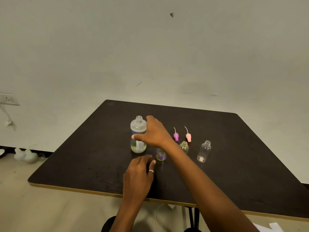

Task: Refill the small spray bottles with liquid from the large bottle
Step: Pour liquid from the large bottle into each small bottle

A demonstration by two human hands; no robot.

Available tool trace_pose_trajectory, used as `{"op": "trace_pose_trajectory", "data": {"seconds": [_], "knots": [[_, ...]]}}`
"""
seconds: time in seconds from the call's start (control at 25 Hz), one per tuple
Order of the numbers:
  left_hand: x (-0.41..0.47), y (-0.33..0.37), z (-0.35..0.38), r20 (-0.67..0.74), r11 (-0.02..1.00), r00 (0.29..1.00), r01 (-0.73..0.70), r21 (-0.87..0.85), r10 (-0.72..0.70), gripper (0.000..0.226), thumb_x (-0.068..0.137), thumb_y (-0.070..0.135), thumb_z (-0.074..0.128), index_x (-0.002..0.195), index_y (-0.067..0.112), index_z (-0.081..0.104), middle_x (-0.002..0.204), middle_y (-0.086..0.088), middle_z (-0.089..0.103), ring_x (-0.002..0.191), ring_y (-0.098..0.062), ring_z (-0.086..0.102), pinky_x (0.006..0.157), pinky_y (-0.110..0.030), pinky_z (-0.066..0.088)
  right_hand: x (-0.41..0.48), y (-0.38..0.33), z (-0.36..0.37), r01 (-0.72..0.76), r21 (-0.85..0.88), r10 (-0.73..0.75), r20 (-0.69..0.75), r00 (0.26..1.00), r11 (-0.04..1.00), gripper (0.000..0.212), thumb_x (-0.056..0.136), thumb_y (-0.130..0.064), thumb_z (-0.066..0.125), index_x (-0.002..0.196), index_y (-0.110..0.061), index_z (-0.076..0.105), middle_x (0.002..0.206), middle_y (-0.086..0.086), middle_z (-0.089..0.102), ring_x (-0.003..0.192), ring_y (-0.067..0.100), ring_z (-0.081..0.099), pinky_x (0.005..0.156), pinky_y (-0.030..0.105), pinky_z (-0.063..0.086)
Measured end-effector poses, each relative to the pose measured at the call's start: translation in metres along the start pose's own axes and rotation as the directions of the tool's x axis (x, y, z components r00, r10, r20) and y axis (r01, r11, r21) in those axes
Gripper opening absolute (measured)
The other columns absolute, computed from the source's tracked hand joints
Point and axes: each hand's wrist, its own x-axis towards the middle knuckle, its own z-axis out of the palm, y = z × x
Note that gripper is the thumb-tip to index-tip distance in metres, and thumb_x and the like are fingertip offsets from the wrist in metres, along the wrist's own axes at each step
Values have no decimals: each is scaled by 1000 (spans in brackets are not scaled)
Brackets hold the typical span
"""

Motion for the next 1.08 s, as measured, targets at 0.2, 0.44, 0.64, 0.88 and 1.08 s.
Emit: {"op": "trace_pose_trajectory", "data": {"seconds": [0.2,0.44,0.64,0.88,1.08], "knots": [[3,-7,9,68,996,998,-23,85,17,46,93,51,54,129,21,54,125,4,59,119,-11,51,89,-25,49,14,0,26,-40,29,40,-12,999,999,84,69,-47,83,129,-9,39,128,11,53,113,27,54,91,38,51],[4,-13,17,143,980,989,-51,193,23,57,96,56,42,134,16,56,141,-3,54,135,-18,43,110,-36,41,24,1,33,-66,39,68,-67,995,997,74,71,-45,82,121,-8,41,120,10,59,106,27,59,82,35,51],[3,-13,18,157,982,988,-31,187,1,56,95,57,43,133,18,58,143,-1,53,137,-18,42,112,-37,38,26,-2,27,-56,31,58,-76,995,998,69,72,-42,81,118,-8,43,116,9,61,103,27,61,77,32,48],[3,-11,16,149,984,989,-21,176,-5,54,95,54,45,132,17,59,142,-1,53,138,-17,41,113,-35,36,22,-12,-12,3,65,11,-210,978,998,70,67,-47,81,116,-10,47,103,1,61,93,20,62,76,32,53],[4,-9,14,130,986,991,-38,163,17,51,95,52,48,128,15,62,138,-2,57,135,-20,45,111,-35,39,2,-18,-65,25,192,45,-350,936,981,67,62,-48,83,112,-16,54,98,-9,61,86,10,61,71,24,51]]}}
